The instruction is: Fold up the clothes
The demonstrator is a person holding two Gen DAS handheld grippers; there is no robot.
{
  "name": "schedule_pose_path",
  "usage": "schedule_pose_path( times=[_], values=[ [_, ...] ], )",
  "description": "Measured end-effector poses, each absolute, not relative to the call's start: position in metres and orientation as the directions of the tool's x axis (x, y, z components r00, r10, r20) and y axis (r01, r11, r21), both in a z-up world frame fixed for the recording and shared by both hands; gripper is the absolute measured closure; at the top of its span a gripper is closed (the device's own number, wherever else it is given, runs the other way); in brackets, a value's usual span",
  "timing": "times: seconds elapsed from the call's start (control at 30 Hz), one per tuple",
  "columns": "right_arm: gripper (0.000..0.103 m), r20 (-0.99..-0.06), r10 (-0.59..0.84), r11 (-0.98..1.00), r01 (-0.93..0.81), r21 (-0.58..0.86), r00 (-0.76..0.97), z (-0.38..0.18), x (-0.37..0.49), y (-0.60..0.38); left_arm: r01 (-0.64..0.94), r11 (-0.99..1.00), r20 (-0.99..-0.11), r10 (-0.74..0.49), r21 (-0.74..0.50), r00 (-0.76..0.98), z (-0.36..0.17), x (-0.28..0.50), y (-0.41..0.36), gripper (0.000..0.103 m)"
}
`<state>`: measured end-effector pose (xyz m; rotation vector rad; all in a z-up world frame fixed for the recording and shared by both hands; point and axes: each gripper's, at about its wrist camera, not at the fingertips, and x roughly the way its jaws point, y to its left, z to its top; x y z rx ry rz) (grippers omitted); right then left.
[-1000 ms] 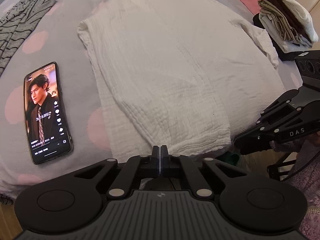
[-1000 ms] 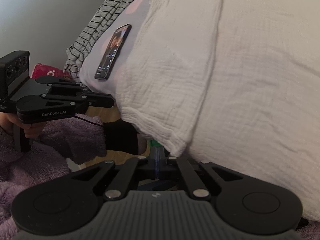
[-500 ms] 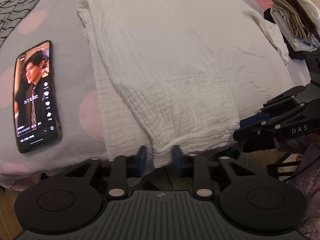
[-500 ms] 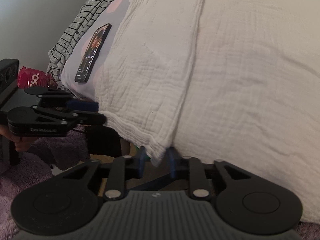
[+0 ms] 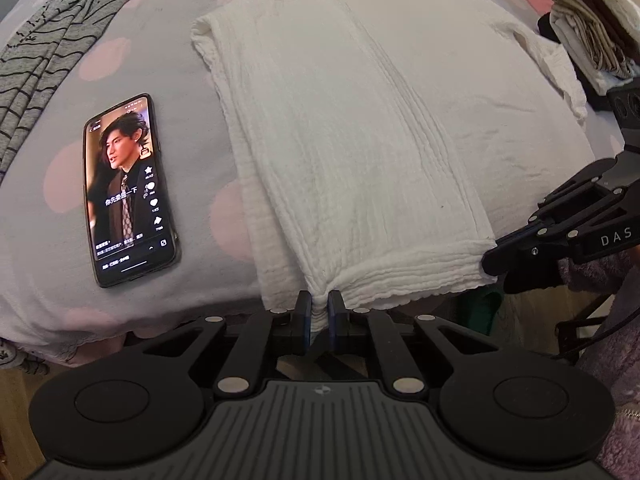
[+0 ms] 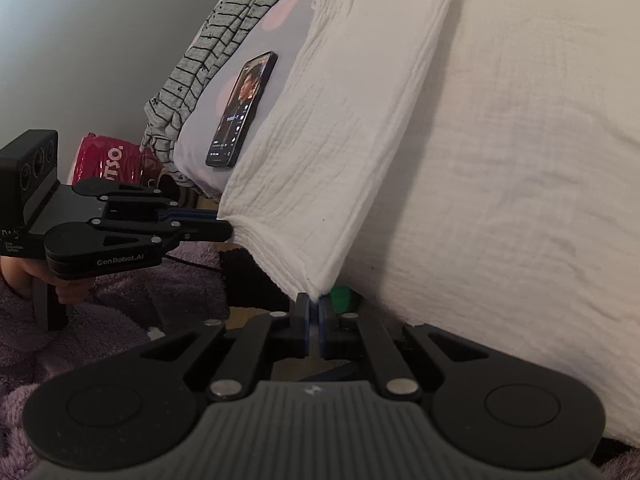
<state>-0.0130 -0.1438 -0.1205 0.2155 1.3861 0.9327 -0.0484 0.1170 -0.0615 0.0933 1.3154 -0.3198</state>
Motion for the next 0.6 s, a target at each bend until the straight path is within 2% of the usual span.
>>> schedule_pose_path(
  times=[0.13, 0.23, 0.3, 0.37, 0.6],
  values=[
    [0.098, -0.771, 0.628, 0.664, -0.445, 0.600, -0.102, -0.130, -0.012, -0.136, 0.279, 0.954, -0.971, -0.160, -0.106, 0.177, -0.072, -0.043, 0.115, 0.096],
    [0.093, -0.799, 0.593, 0.682, -0.464, 0.565, -0.101, -0.135, -0.011, -0.135, 0.297, 0.950, -0.971, -0.159, -0.101, 0.179, -0.066, -0.042, 0.111, 0.095],
    [0.085, -0.812, 0.577, 0.690, -0.477, 0.544, -0.091, -0.133, -0.009, -0.136, 0.313, 0.942, -0.961, -0.187, -0.118, 0.203, -0.057, -0.042, 0.107, 0.087],
    [0.068, -0.821, 0.566, 0.698, -0.487, 0.525, -0.075, -0.128, -0.007, -0.140, 0.333, 0.934, -0.944, -0.219, -0.129, 0.247, -0.045, -0.042, 0.103, 0.082],
    [0.068, -0.844, 0.528, 0.764, -0.486, 0.423, 0.096, -0.104, 0.006, -0.171, 0.391, 0.904, -0.895, -0.308, -0.170, 0.323, -0.022, -0.024, 0.069, 0.081]
  ],
)
